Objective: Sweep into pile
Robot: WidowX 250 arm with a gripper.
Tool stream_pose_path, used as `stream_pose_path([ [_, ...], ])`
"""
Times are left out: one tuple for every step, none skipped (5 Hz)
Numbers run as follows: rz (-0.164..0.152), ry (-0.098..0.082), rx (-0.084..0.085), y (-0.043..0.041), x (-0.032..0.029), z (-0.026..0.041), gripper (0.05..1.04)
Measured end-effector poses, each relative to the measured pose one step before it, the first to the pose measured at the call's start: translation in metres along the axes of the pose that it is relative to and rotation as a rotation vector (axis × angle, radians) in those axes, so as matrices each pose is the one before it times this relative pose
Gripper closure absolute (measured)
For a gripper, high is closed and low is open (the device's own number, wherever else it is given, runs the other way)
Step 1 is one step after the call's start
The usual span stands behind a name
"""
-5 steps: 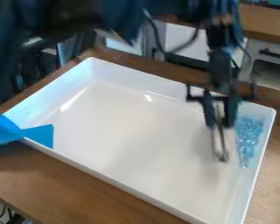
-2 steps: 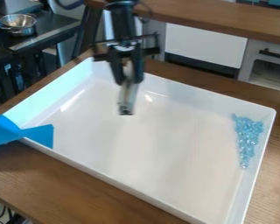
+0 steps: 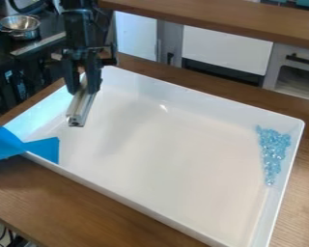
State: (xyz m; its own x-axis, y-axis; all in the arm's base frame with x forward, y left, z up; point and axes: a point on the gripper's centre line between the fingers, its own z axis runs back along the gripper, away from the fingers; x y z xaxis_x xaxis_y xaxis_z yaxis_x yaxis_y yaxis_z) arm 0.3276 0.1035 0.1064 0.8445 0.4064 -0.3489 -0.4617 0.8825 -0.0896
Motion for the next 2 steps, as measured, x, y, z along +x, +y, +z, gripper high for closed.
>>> stream_pose_path([
  [0.0428,0.0339,0.0478,0.01199,0.00830,-0.01975,0.733],
  [0.0817,0.0825,0.0260,0.00530,0.00144,-0.01819,0.733],
])
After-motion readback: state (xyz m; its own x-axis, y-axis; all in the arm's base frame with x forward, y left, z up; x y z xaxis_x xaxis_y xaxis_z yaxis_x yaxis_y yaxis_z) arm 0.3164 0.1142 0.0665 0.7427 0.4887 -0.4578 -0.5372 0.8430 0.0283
